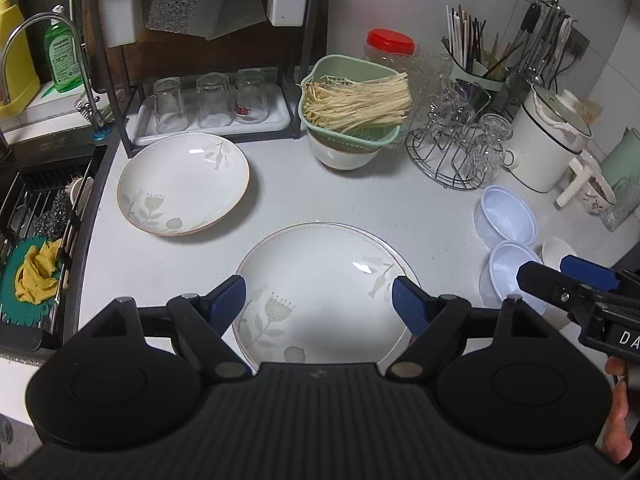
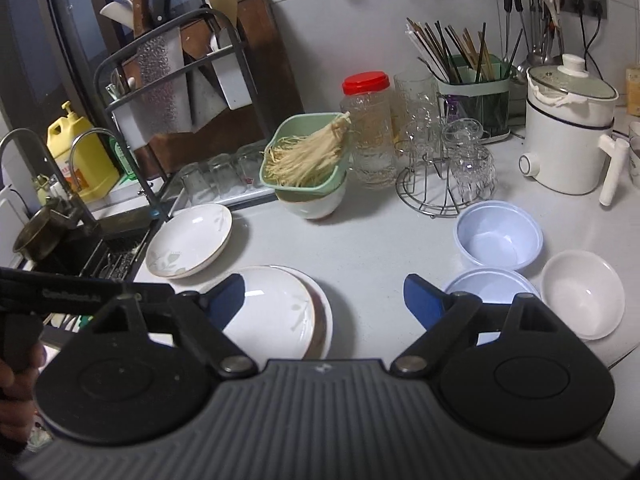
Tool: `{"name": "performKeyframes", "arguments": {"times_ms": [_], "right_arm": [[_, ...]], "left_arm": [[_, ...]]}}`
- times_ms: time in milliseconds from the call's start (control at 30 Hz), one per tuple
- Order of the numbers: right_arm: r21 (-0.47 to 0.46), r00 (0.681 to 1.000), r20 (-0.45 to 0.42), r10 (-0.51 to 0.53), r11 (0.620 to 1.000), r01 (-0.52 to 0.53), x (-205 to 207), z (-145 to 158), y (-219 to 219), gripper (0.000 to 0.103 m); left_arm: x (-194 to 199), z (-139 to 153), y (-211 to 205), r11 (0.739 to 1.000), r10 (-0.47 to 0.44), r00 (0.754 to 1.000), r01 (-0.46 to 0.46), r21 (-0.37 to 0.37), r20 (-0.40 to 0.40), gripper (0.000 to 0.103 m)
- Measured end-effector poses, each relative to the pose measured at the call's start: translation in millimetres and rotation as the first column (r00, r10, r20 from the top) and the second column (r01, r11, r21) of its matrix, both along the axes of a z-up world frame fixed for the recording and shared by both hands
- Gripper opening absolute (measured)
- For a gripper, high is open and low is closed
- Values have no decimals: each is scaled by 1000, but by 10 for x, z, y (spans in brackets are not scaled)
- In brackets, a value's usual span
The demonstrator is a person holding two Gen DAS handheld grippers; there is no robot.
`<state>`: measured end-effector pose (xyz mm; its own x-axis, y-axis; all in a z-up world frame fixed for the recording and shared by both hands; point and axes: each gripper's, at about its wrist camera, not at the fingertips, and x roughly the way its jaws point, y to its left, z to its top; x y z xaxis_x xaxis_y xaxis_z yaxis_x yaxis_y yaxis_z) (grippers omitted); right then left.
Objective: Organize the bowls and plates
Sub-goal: 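Withdraw both grippers and move toward the leaf plate by the glass rack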
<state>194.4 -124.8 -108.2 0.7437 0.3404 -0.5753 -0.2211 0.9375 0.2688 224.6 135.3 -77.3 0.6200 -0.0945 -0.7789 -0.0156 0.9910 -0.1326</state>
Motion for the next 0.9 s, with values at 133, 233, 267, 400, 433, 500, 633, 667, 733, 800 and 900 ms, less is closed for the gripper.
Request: {"name": "performKeyframes", "arguments": {"times_ms": [133,233,267,400,433,500,633,667,733,800,900], "right_arm": [[10,999,-14,33,999,-33,30,-26,-42,88],[20,997,-17,72,997,-72,26,-42,-25,88],[22,996,-19,83,996,-82,28,-51,-11,88],[30,993,-26,117,993,-116,41,-72,64,88],[31,991,-25,128,991,-127,45,-70,95,87],[32,989,-24,146,989,-145,52,-66,155,87],[30,986,-26,162,986,-161,88,-58,275,87],[30,986,-29,162,986,-161,106,-58,309,87],[21,986,-31,163,986,-162,138,-53,394,87],[9,985,-27,172,985,-172,171,-34,484,87],[-4,985,-28,173,985,-173,242,-23,609,87]], "left_arm": [[-73,-2,-29,999,46,999,-46,10,-10,84],[-122,-5,-25,997,75,997,-75,20,-12,84],[-134,-5,-16,996,82,997,-82,21,-12,84],[-190,-31,87,993,114,993,-114,18,-24,84],[-197,-44,120,992,123,992,-122,22,-30,84],[-200,-67,184,990,137,990,-136,27,-40,84],[-177,-95,350,988,156,987,-156,15,-43,84],[-164,-98,392,988,155,987,-155,9,-43,84],[-128,-91,488,987,158,987,-158,-1,-36,84],[-78,-87,584,986,168,986,-168,-10,-26,84],[20,-85,746,983,183,983,-183,-18,-13,84]]}}
